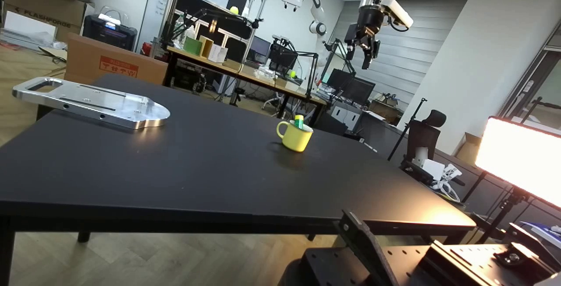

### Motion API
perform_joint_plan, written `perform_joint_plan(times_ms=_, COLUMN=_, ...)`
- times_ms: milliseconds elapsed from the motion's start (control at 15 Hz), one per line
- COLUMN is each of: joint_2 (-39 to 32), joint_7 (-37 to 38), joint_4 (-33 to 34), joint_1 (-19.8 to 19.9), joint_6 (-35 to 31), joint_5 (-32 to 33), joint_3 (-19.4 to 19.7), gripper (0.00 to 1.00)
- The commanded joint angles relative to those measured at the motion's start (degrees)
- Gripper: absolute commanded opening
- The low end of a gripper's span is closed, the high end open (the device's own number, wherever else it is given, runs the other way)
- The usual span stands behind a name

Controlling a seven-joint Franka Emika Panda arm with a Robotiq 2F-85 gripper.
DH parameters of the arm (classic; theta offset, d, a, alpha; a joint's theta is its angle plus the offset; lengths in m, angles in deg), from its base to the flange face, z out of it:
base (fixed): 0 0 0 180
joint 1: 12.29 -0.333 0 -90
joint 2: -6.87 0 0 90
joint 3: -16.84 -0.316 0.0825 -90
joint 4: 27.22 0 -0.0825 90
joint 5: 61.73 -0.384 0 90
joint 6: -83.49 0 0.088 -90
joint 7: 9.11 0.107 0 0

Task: Remove the glue stick from the cup and put it on the table

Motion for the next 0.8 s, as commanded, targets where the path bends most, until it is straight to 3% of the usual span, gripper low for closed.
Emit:
perform_joint_plan(times_ms=0, joint_2=-7.12, joint_7=-2.16, joint_4=10.33, joint_1=0.72, joint_6=0.81, joint_5=0.23, joint_3=-0.02, gripper=1.00)
perform_joint_plan(times_ms=467, joint_2=-23.29, joint_7=-4.67, joint_4=29.24, joint_1=1.57, joint_6=2.68, joint_5=-0.84, joint_3=-1.00, gripper=1.00)
perform_joint_plan(times_ms=733, joint_2=-30.62, joint_7=-2.21, joint_4=34.81, joint_1=0.88, joint_6=1.99, joint_5=-2.93, joint_3=-2.01, gripper=1.00)
